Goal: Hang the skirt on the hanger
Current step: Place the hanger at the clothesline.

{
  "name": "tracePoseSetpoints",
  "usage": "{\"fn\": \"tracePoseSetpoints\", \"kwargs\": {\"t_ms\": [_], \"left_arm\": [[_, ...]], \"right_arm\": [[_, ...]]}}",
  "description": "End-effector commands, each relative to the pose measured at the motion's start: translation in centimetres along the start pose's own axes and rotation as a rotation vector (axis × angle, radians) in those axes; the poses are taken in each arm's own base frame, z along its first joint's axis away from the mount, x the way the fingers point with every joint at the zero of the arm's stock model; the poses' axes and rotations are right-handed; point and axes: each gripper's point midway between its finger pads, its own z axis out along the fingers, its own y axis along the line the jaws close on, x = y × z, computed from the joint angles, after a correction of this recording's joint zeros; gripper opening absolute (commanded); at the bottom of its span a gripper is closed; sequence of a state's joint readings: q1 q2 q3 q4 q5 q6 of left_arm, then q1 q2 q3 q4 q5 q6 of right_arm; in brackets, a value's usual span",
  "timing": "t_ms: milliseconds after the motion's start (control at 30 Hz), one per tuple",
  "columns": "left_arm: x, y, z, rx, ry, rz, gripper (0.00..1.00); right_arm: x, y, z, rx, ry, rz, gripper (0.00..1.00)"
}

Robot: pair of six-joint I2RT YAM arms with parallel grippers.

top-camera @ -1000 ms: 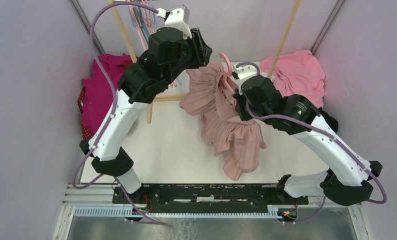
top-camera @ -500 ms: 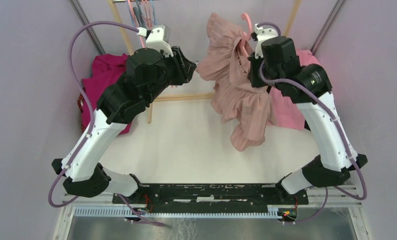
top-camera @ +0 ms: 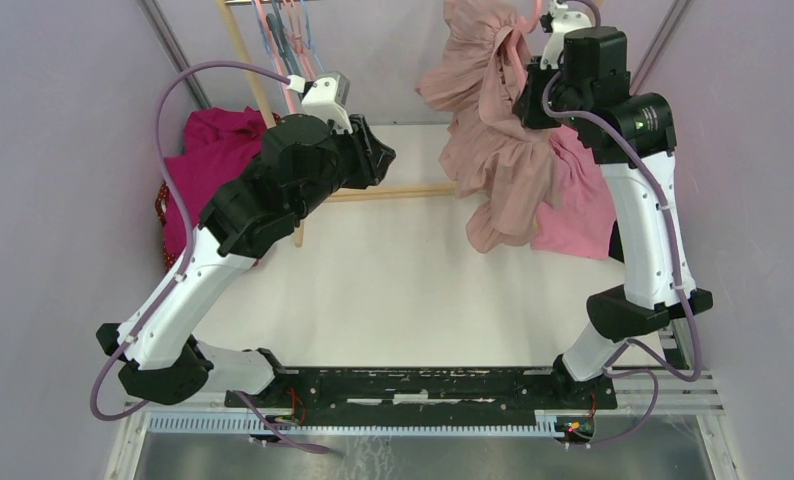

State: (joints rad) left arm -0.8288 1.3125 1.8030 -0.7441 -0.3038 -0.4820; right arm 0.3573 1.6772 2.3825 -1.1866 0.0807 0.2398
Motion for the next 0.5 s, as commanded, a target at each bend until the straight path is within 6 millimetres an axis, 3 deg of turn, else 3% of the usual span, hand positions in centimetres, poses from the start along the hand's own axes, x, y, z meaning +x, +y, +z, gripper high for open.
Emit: {"fn": "tracePoseSetpoints", "kwargs": {"t_ms": [0,133,467], "left_arm": [[-1.7,-1.1,-0.9,0.050,-0.060,-0.032,0.41],[-1.3,-1.2,-0.3,0.053,-0.046,-0.029,0.40],[-1.5,-1.4,0.3,0.041,-0.032,-0.009,0.39]], "right_arm": [[-6.5,1.1,-3.5,-0.075,-0.258,0.001,0.01],[-7.1,0.7,-4.2,-0.071,-0.288,0.003,0.01],[-9.2,-0.2,-2.9,-0.080,-0.328,0.045,0.01]]}}
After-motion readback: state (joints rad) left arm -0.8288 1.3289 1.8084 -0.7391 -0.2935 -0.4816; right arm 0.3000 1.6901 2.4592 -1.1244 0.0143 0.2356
